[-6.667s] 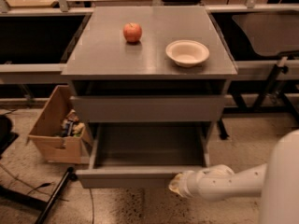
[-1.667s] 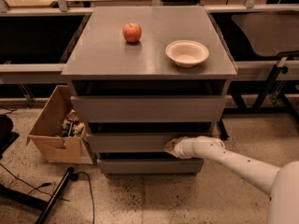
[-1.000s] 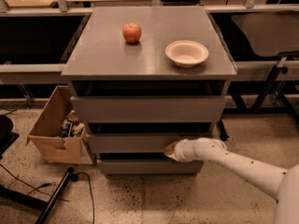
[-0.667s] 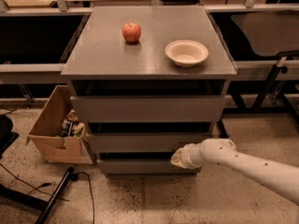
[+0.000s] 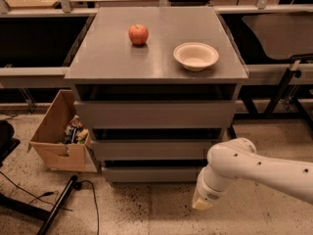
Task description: Close middle drawer
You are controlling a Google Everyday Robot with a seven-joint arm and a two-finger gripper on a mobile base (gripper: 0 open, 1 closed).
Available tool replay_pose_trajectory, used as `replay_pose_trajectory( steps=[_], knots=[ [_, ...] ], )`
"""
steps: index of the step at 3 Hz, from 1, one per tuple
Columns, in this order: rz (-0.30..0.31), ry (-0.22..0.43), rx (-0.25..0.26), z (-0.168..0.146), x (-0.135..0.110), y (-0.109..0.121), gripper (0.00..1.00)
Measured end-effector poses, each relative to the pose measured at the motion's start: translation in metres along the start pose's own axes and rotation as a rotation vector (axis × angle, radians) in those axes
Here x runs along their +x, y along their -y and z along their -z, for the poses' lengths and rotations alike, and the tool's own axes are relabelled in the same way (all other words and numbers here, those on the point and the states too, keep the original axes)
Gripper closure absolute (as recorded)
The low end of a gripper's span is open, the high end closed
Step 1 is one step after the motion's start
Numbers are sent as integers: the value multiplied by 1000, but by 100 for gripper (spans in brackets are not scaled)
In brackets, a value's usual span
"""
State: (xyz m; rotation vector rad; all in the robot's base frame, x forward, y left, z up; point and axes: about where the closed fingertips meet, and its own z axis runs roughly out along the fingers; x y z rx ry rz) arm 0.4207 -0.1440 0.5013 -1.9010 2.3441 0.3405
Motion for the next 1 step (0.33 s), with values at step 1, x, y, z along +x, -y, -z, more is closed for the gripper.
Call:
replay_pose_trajectory(
  steps=[1],
  knots=[
    [-109,-216,51,69,31,-58,100]
  ],
)
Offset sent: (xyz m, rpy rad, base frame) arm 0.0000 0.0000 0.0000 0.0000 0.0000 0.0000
